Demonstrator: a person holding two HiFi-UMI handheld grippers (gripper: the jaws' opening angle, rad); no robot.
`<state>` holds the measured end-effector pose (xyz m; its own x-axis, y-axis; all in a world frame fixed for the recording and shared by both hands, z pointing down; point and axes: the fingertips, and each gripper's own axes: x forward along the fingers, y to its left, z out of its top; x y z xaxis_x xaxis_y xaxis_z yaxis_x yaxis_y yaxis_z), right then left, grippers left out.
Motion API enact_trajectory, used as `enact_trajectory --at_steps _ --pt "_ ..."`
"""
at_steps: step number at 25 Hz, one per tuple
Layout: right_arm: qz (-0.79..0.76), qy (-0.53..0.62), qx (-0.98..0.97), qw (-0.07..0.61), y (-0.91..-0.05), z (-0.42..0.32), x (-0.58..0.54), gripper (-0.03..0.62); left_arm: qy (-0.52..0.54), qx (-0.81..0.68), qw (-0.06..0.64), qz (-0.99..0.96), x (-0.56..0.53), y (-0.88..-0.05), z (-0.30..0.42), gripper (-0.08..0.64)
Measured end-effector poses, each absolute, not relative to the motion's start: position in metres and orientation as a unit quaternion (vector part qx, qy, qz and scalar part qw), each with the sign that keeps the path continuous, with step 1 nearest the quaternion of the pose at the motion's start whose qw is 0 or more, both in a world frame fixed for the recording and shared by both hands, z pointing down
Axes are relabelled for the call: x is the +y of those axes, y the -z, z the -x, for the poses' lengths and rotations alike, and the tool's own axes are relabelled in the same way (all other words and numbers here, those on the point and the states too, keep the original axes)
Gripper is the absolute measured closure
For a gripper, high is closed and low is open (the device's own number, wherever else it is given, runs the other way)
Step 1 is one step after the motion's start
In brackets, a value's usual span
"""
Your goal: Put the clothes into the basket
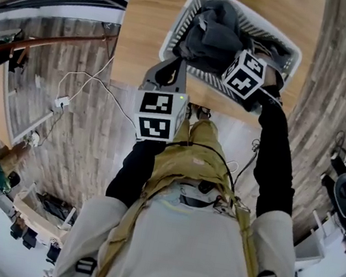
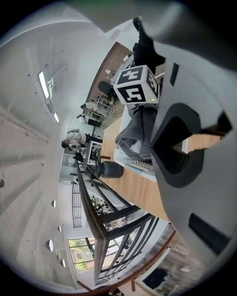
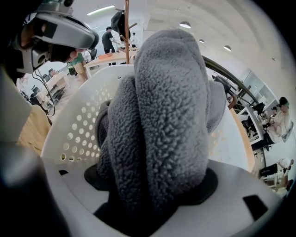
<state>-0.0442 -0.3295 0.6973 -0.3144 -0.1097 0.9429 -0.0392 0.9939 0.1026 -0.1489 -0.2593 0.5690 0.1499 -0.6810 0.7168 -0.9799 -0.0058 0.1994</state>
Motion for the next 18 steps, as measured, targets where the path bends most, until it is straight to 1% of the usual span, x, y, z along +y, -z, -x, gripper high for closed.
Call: enact_trajectory --at_steps 7,13,18 --pt "-0.036 0.031 -0.808 0.588 -0.704 0.051 -0.332 0.216 -0.214 -0.614 0.343 -0.678 -0.257 -0.563 0.149 0.560" --pt "-0.040 0.039 -0.799 0.599 -0.706 0.048 -0.331 0.143 -0.208 -0.614 0.334 -0.684 -0.247 -0.555 0.146 0.560" --pt "-0.074 0.056 -0.814 0.574 -0.684 0.041 -0.333 0.141 -0.197 -0.621 0.323 -0.686 -0.241 -0.545 0.148 0.560"
